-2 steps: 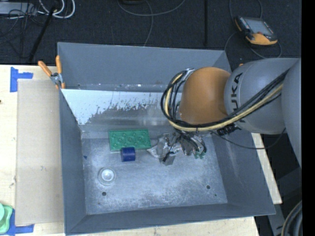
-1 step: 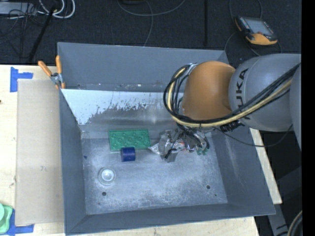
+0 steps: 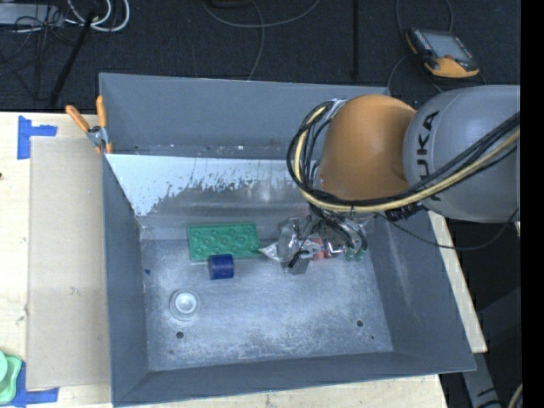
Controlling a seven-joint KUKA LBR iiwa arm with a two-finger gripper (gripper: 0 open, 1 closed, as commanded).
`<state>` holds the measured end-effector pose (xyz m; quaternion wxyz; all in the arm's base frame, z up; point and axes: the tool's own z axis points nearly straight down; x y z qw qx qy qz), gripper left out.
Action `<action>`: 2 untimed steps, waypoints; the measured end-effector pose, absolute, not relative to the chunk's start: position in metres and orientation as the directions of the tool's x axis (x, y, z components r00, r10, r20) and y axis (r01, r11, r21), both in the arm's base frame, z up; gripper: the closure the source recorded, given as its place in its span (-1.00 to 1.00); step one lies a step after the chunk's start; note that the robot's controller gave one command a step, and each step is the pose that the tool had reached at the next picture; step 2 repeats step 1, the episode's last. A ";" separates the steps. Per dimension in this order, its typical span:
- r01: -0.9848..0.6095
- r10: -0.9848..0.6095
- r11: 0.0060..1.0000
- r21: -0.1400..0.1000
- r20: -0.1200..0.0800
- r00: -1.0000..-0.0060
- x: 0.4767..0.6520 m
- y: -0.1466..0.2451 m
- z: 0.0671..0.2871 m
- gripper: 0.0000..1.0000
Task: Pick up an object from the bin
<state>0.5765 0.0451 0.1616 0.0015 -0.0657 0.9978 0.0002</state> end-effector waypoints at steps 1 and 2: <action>-0.129 -0.129 0.992 0.000 -0.004 -0.992 0.577 0.045 0.189 1.00; -0.129 -0.129 0.992 0.000 -0.004 -0.992 0.577 0.045 0.189 1.00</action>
Offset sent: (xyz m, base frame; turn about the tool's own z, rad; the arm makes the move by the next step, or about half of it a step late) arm -0.0001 0.0000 0.0261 0.0000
